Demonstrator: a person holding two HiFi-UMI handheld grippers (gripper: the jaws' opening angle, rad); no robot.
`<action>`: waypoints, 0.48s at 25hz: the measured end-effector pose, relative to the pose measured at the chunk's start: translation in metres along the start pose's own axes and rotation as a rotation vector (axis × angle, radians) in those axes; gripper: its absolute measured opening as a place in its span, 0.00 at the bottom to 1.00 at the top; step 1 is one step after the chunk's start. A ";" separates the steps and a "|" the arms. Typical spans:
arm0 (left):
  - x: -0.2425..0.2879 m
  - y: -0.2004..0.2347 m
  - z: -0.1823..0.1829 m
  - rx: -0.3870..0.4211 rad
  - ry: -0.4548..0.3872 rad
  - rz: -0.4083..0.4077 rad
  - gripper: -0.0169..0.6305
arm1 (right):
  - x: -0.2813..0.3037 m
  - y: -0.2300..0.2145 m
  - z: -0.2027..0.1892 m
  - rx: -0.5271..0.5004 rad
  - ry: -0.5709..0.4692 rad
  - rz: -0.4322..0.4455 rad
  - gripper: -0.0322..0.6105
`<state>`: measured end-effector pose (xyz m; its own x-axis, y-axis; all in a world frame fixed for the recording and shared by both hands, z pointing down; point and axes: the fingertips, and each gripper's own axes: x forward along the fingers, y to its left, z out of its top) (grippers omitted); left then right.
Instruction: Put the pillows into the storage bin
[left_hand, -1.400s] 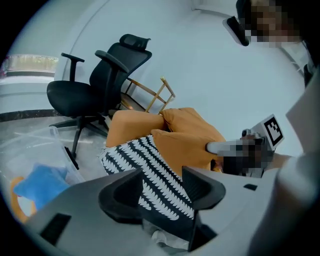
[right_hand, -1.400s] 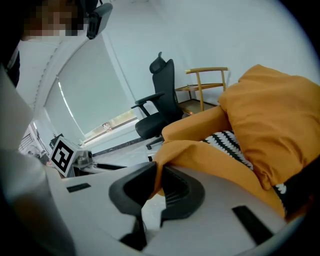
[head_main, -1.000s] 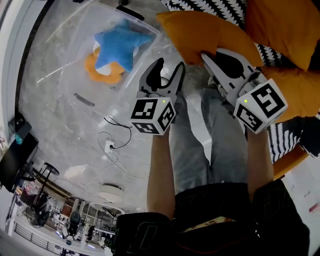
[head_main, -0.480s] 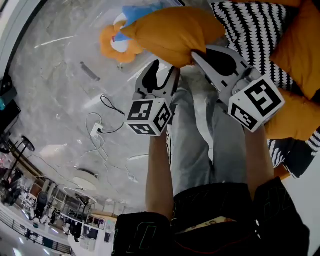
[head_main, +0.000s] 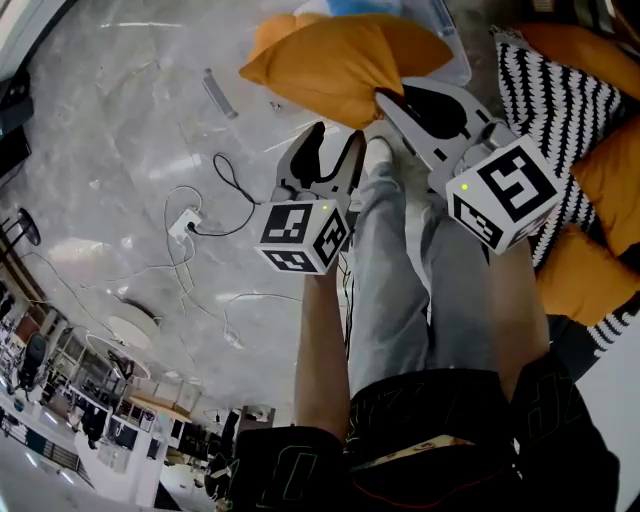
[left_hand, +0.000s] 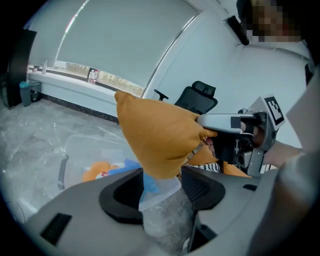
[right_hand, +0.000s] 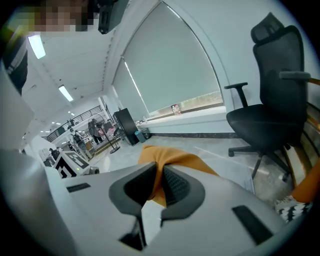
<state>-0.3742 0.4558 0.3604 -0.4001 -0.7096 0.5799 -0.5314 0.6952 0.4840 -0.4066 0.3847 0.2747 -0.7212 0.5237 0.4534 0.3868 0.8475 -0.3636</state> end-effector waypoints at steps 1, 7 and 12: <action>-0.006 0.008 0.004 -0.009 -0.010 0.015 0.40 | 0.008 0.002 0.005 0.000 0.005 0.008 0.11; -0.036 0.060 0.002 -0.071 -0.060 0.095 0.39 | 0.061 0.012 0.004 -0.031 0.053 -0.001 0.12; -0.050 0.080 -0.009 -0.102 -0.067 0.123 0.39 | 0.100 0.017 -0.014 0.077 0.113 -0.056 0.20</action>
<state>-0.3901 0.5480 0.3765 -0.5082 -0.6218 0.5959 -0.3981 0.7832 0.4777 -0.4644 0.4527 0.3251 -0.6691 0.4864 0.5620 0.2996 0.8685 -0.3949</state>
